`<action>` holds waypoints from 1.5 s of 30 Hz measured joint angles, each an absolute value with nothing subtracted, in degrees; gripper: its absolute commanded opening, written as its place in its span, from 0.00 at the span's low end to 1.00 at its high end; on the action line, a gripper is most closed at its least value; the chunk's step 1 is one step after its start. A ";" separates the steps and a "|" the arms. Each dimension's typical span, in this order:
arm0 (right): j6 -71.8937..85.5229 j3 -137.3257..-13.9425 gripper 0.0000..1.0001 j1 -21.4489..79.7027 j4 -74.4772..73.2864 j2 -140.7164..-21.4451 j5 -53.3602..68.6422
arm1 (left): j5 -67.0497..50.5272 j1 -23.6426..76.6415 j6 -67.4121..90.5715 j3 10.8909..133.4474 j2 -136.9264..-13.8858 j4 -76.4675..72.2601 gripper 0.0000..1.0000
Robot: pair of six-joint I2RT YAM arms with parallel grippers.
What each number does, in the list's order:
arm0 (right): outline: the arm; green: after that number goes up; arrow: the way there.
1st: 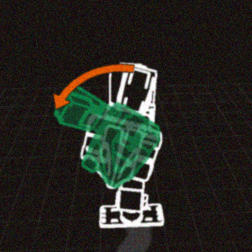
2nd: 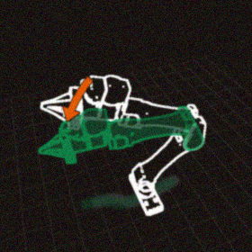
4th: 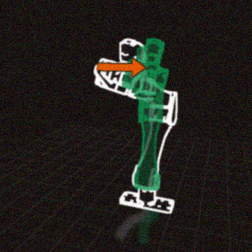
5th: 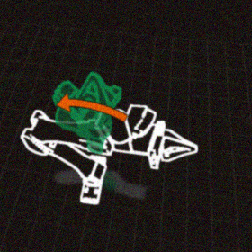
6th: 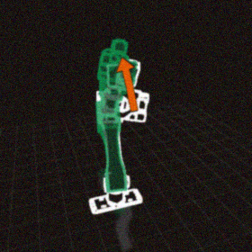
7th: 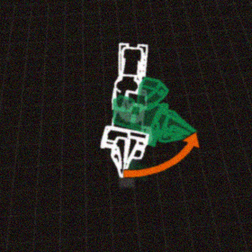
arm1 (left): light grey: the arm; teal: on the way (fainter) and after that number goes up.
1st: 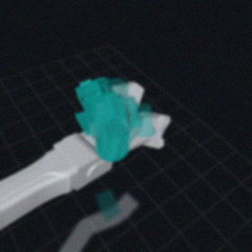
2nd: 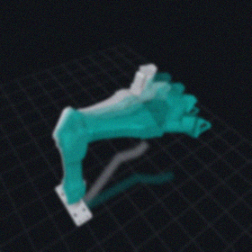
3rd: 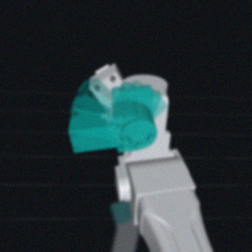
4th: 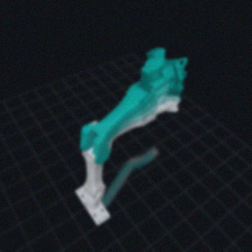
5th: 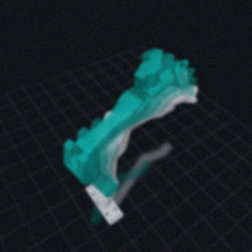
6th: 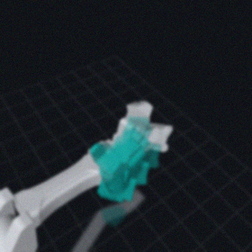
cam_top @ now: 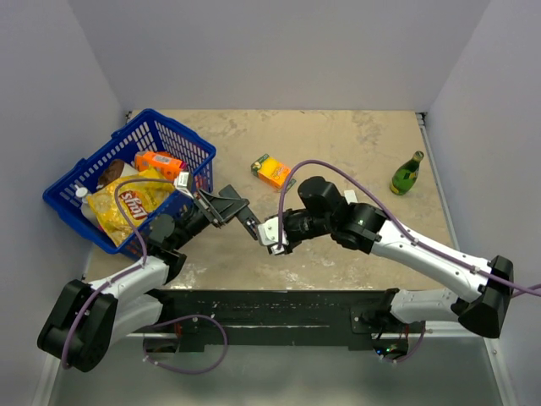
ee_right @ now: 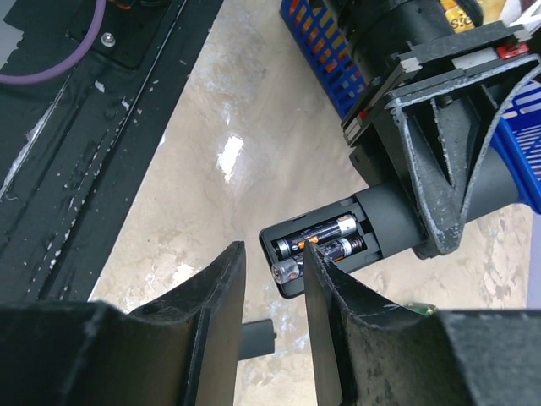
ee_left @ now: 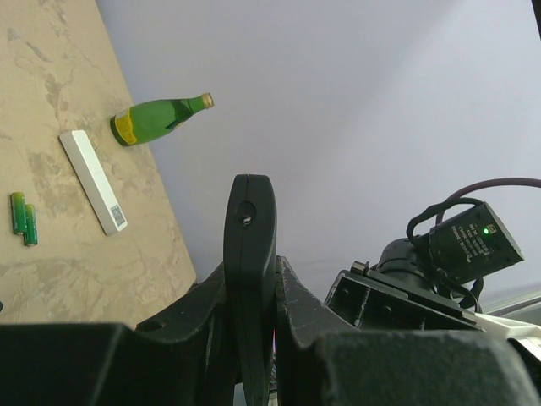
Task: Load the batteries into the remote control
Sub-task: Load the battery into the remote control.
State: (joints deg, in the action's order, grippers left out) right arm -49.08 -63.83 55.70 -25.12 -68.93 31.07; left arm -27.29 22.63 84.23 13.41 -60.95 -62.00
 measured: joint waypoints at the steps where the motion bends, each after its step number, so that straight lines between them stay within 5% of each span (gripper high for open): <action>1: -49.21 -63.94 0.33 55.70 -25.34 -69.25 31.07 | -27.35 22.63 84.23 13.41 -60.95 -62.02 0.00; 45: -48.86 -64.03 0.24 52.69 -21.06 -72.73 38.72 | -28.77 24.05 86.28 13.98 -62.50 -66.28 0.00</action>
State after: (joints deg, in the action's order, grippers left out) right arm -48.86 -64.03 52.69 -21.06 -72.73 38.72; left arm -28.77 24.05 86.28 13.98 -62.50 -66.28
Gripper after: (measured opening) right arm 0.236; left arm 0.230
